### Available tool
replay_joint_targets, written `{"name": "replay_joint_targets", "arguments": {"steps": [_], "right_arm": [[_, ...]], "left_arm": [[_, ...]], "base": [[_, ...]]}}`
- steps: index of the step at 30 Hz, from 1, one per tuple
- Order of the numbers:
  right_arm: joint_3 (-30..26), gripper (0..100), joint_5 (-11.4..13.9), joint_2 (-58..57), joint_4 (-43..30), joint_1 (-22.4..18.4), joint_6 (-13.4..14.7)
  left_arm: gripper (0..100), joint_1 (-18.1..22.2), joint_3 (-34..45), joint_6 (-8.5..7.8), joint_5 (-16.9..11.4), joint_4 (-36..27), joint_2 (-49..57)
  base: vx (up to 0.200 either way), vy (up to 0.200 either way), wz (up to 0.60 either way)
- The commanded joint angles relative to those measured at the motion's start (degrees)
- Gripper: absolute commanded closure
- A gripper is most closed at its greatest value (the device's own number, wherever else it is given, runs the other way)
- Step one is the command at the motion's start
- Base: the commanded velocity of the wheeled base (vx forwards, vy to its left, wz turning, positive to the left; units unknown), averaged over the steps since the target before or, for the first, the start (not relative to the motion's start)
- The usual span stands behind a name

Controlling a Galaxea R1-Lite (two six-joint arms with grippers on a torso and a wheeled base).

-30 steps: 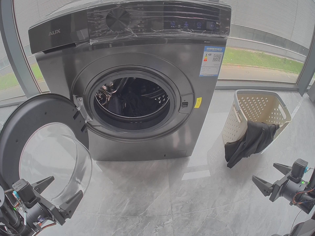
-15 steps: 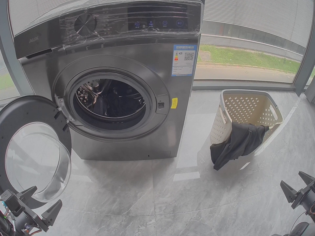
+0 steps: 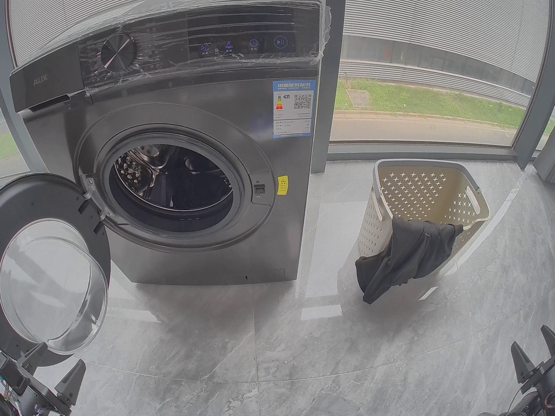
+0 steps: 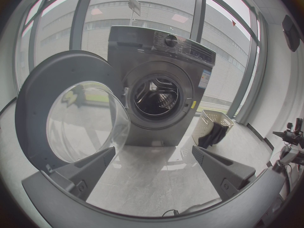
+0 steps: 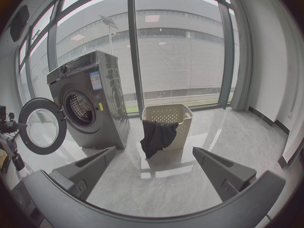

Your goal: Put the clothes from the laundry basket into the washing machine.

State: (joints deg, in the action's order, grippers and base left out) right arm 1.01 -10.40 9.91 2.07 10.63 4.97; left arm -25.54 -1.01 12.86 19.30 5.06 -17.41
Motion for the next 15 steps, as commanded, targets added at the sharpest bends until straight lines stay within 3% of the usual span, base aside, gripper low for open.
{"name": "replay_joint_targets", "arguments": {"steps": [1, 3, 4, 5, 6, 7, 8, 9, 10, 11, 15], "right_arm": [[-0.84, 0, -0.59, -4.11, 0.65, -5.01, -1.11], [-0.84, 0, -0.59, -4.20, 0.65, -5.62, -1.28], [-0.40, 0, 0.91, -5.52, -0.67, -10.81, -1.90], [-0.31, 0, 1.87, -5.78, -0.93, -12.39, -1.90], [-0.31, 0, 1.87, -5.78, -0.93, -12.39, -1.90], [-0.31, 0, 4.69, -6.66, -1.02, -12.04, -3.39], [-0.31, 0, 5.04, -6.92, -1.11, -11.77, -3.48], [-0.57, 0, 7.23, -8.77, -1.55, -11.07, -3.39], [-0.57, 0, 7.50, -8.94, -1.55, -11.07, -3.39], [-1.01, 0, 9.26, -9.47, -1.55, -10.98, -4.18], [-1.01, 0, 9.87, -9.47, -1.63, -11.07, -4.45]], "left_arm": [[0, 11.04, 1.01, -2.49, -0.93, -1.10, 5.98], [0, 12.36, 1.01, -3.11, -0.93, -1.19, 6.42], [0, 17.19, 1.01, -5.83, -1.02, -1.28, 7.56], [0, 19.39, 1.01, -7.32, -1.02, -1.28, 7.83], [0, 19.39, 1.01, -7.32, -1.02, -1.28, 7.83], [0, 24.75, 1.01, -10.58, -1.02, -1.28, 9.59], [0, 25.45, 0.92, -11.02, -1.10, -1.28, 10.03], [0, 27.56, 0.92, -13.21, -3.21, -1.37, 14.16], [0, 27.56, 0.92, -13.56, -3.57, -1.37, 14.42], [0, 26.51, 0.92, -13.83, -7.87, -1.54, 15.47], [0, 25.63, -0.57, -12.42, -18.77, -5.41, 17.23]], "base": [[0.000, -0.200, 0.00], [0.000, 0.000, 0.00], [0.000, 0.000, 0.00], [0.000, 0.000, 0.00], [0.000, 0.000, 0.00], [0.000, 0.000, 0.00], [0.000, 0.000, 0.00], [0.000, 0.000, 0.00], [0.000, 0.000, 0.00], [0.000, 0.000, 0.00], [0.000, 0.000, 0.00]]}}
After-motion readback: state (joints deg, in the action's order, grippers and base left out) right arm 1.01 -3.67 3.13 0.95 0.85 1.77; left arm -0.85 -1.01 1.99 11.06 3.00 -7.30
